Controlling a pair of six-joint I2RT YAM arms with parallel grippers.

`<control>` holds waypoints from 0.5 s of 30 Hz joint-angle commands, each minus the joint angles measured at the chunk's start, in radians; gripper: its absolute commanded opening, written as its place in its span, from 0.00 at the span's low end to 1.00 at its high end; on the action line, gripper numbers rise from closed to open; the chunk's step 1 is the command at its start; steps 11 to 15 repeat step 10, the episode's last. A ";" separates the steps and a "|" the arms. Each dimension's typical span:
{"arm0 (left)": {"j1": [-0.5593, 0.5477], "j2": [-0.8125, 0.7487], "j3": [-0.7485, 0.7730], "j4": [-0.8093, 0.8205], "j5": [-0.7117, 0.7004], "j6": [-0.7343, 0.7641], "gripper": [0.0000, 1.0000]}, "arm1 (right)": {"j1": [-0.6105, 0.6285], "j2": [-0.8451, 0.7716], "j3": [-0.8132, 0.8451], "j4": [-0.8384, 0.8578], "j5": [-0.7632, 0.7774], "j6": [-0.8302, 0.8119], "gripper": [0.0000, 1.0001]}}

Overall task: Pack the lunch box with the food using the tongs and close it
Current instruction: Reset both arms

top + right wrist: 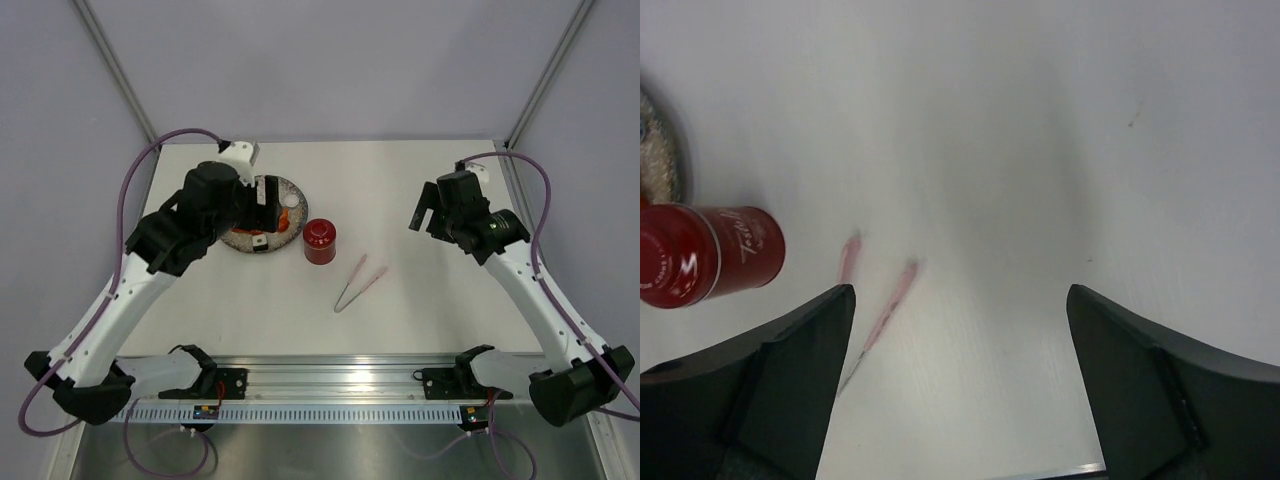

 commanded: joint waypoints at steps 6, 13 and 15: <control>-0.003 -0.247 -0.279 0.175 -0.259 -0.061 0.99 | -0.002 -0.194 -0.132 -0.020 0.276 0.006 0.95; -0.001 -0.283 -0.307 0.189 -0.285 -0.064 0.99 | -0.002 -0.246 -0.165 -0.008 0.303 0.001 0.95; -0.001 -0.283 -0.307 0.189 -0.285 -0.064 0.99 | -0.002 -0.246 -0.165 -0.008 0.303 0.001 0.95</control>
